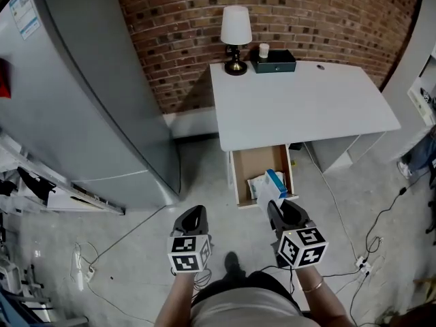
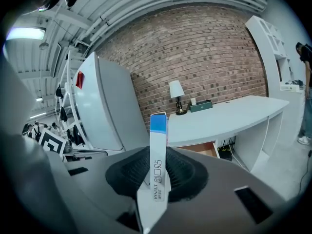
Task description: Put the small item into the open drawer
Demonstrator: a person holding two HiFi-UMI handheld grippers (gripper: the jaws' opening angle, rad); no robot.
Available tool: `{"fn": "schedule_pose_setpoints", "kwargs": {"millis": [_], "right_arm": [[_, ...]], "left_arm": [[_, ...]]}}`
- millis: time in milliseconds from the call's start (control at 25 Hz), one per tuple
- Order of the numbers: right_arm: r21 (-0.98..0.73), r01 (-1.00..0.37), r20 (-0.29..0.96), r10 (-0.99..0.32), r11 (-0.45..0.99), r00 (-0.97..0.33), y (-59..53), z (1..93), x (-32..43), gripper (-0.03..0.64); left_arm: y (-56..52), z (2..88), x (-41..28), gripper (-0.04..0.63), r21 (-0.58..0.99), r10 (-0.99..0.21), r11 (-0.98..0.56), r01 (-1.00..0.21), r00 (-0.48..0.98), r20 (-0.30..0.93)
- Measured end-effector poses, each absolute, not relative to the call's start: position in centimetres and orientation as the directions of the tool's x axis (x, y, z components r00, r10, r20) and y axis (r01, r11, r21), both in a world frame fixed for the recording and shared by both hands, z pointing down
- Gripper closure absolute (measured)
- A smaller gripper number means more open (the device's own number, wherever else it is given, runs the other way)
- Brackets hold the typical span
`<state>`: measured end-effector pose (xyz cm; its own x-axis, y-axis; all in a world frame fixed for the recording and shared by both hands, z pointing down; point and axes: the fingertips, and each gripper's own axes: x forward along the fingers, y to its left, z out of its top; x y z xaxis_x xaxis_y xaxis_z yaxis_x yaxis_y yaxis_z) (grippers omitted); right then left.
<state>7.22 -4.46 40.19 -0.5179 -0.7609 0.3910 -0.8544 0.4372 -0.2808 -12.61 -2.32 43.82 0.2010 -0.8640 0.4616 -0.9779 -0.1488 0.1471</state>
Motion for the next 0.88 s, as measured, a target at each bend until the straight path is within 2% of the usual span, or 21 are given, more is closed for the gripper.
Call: {"fn": "schedule_pose_setpoints", "kwargs": {"millis": [480, 880], "right_arm": [[-0.293, -0.866, 0.43, -0.753, 0.405, -0.498, -9.5, 42.3, 6.1, 0.517], [-0.33, -0.852, 0.505, -0.687, 0.406, -0.523, -14.6, 48.0, 4.9, 0.517]], "left_arm": [[-7.1, 45.3, -14.1, 0.572, 0.154, -0.848, -0.172, -0.973, 0.226, 0.479], [-11.0, 47.9, -14.5, 0.572, 0.153, -0.83, -0.142, -0.978, 0.202, 0.52]]}}
